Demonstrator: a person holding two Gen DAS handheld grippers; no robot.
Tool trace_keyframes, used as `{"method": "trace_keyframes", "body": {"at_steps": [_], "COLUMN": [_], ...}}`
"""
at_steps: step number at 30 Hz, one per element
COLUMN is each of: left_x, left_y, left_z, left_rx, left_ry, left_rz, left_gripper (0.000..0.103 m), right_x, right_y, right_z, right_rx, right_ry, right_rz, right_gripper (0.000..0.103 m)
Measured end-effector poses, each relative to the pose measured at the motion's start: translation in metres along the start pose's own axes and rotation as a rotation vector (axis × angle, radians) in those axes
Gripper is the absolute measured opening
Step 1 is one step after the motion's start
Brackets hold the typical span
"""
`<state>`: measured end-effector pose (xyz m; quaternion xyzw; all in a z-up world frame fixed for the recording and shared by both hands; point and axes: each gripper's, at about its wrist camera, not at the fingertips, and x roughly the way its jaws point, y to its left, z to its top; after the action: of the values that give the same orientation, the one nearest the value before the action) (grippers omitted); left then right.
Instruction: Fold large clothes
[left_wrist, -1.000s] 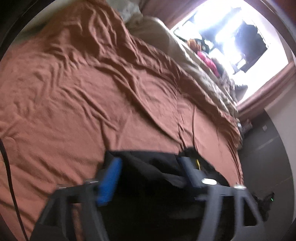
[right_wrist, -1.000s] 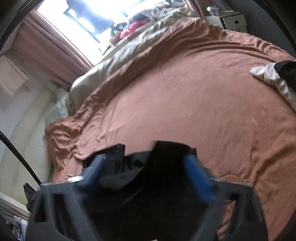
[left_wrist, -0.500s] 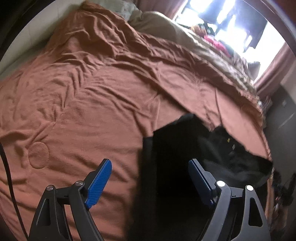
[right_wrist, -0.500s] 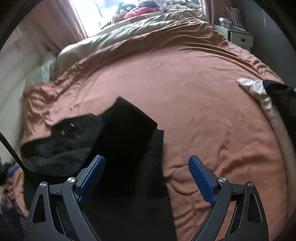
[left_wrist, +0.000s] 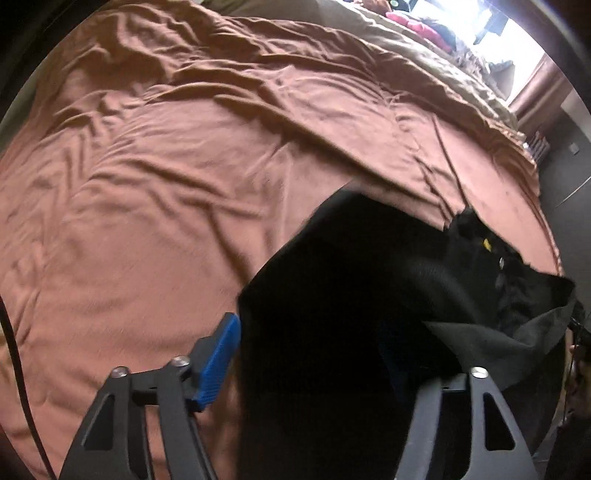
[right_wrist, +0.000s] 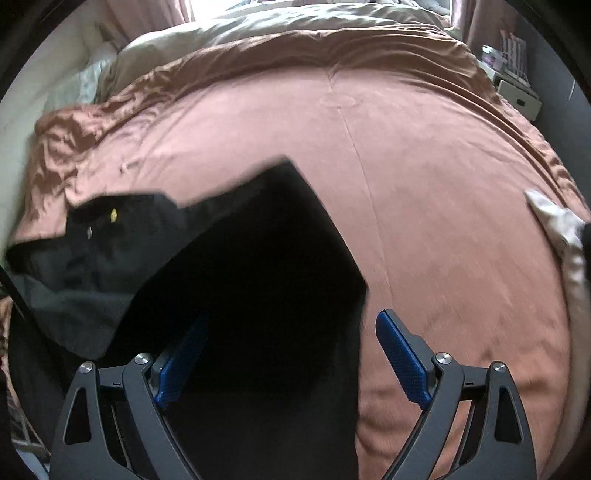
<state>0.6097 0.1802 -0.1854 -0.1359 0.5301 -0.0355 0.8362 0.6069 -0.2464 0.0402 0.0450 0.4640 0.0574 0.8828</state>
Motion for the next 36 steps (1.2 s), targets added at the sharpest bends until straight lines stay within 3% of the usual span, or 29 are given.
{"method": "trace_keyframes", "body": {"at_steps": [3, 5, 6, 8, 11, 15, 18, 20, 24, 26, 28, 29, 30, 31, 32, 36], "left_x": [0.002, 0.003, 0.004, 0.004, -0.001, -0.026, -0.034, -0.028, 0.005, 0.006, -0.006, -0.011, -0.018, -0.024, -0.032, -0.054], "left_y": [-0.005, -0.005, -0.005, -0.004, -0.005, -0.013, -0.021, -0.025, -0.031, -0.031, -0.028, -0.026, -0.025, -0.025, -0.025, -0.025], "left_z": [0.013, 0.020, 0.023, 0.027, 0.030, 0.031, 0.035, 0.041, 0.049, 0.048, 0.044, 0.042, 0.038, 0.036, 0.032, 0.015], "left_rx": [0.029, 0.025, 0.020, 0.023, 0.045, 0.089, 0.106, 0.100, 0.113, 0.104, 0.087, 0.080, 0.074, 0.076, 0.083, 0.070], "left_ry": [-0.028, -0.037, -0.045, -0.054, -0.093, -0.197, -0.233, -0.220, -0.098, -0.087, -0.113, -0.120, -0.128, -0.134, -0.142, -0.151], "left_rz": [0.000, -0.001, -0.004, -0.012, -0.002, -0.010, 0.016, 0.054, 0.131, 0.136, 0.113, 0.106, 0.107, 0.113, 0.116, 0.090], "left_gripper": [0.052, 0.042, 0.038, 0.015, 0.006, 0.005, 0.004, 0.004, 0.006, 0.008, 0.016, 0.026, 0.031, 0.037, 0.037, 0.037], "right_x": [0.006, 0.010, 0.011, 0.012, 0.011, -0.009, -0.026, -0.026, 0.002, 0.007, -0.001, -0.008, -0.017, -0.024, -0.035, -0.069], "right_y": [-0.008, -0.014, -0.017, -0.028, -0.035, -0.032, -0.032, -0.029, -0.023, -0.020, -0.016, -0.016, -0.017, -0.020, -0.022, -0.022], "right_z": [0.019, 0.026, 0.029, 0.023, 0.017, 0.002, -0.010, -0.014, -0.015, -0.019, -0.025, -0.029, -0.036, -0.037, -0.044, -0.058], "right_rx": [0.050, 0.080, 0.098, 0.125, 0.165, 0.169, 0.178, 0.175, 0.196, 0.196, 0.181, 0.178, 0.177, 0.178, 0.180, 0.166], "right_ry": [-0.030, -0.038, -0.048, -0.065, -0.102, -0.177, -0.233, -0.245, -0.146, -0.122, -0.127, -0.133, -0.142, -0.147, -0.161, -0.194], "right_rz": [0.050, 0.066, 0.067, 0.062, 0.077, 0.074, 0.046, 0.012, -0.052, -0.071, -0.080, -0.082, -0.084, -0.084, -0.081, -0.064], "right_gripper": [0.064, 0.040, 0.034, 0.016, 0.004, 0.002, 0.002, 0.002, 0.003, 0.004, 0.011, 0.022, 0.031, 0.050, 0.057, 0.057]}}
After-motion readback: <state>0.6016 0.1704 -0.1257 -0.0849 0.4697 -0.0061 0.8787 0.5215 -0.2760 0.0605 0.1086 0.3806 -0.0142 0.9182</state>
